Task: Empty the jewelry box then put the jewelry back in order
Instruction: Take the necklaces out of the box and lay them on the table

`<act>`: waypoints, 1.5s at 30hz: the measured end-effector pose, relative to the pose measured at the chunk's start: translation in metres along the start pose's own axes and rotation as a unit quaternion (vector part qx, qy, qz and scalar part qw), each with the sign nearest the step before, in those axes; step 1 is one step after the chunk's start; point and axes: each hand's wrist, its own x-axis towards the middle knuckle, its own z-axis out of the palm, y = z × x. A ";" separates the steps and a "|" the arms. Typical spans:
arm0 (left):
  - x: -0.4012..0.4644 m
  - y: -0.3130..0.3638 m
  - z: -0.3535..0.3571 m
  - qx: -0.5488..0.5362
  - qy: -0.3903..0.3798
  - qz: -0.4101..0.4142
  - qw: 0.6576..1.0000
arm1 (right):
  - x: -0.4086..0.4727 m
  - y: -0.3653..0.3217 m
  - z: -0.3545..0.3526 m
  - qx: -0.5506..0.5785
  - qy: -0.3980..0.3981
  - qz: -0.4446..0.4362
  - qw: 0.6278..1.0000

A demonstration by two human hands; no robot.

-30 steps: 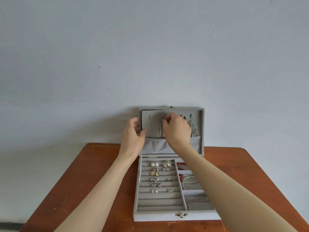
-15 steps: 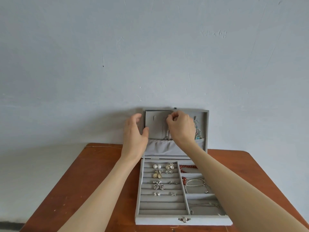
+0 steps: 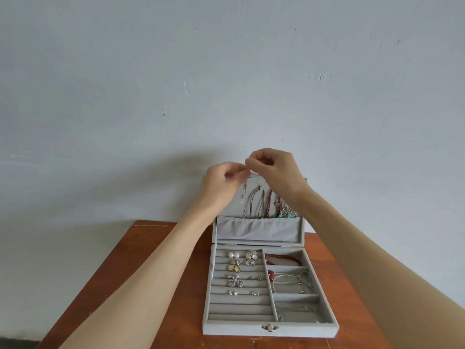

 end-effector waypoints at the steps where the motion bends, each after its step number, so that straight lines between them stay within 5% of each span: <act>1: -0.002 0.003 -0.003 -0.014 0.001 -0.005 1.000 | -0.003 -0.005 -0.001 0.002 -0.003 -0.002 1.000; 15: -0.044 0.036 -0.082 -0.134 -0.054 -0.048 0.988 | -0.034 -0.062 0.011 -0.013 -0.108 0.016 0.994; 21: -0.054 0.034 -0.106 -0.104 -0.039 -0.077 0.991 | -0.045 -0.065 0.029 0.087 -0.106 0.052 0.989; 31: -0.074 -0.008 -0.140 -0.255 -0.088 -0.125 0.955 | -0.058 -0.036 0.053 0.165 -0.205 0.102 0.959; 34: -0.077 -0.031 -0.148 -0.189 -0.058 -0.152 0.968 | -0.064 -0.014 0.068 0.120 -0.206 0.146 0.960; 40: -0.084 -0.086 -0.167 0.112 -0.020 -0.162 0.980 | -0.069 0.028 0.109 -0.050 -0.137 0.164 0.976; 45: -0.078 -0.133 -0.179 0.150 0.029 -0.199 0.968 | -0.066 0.059 0.153 -0.065 -0.063 0.174 0.981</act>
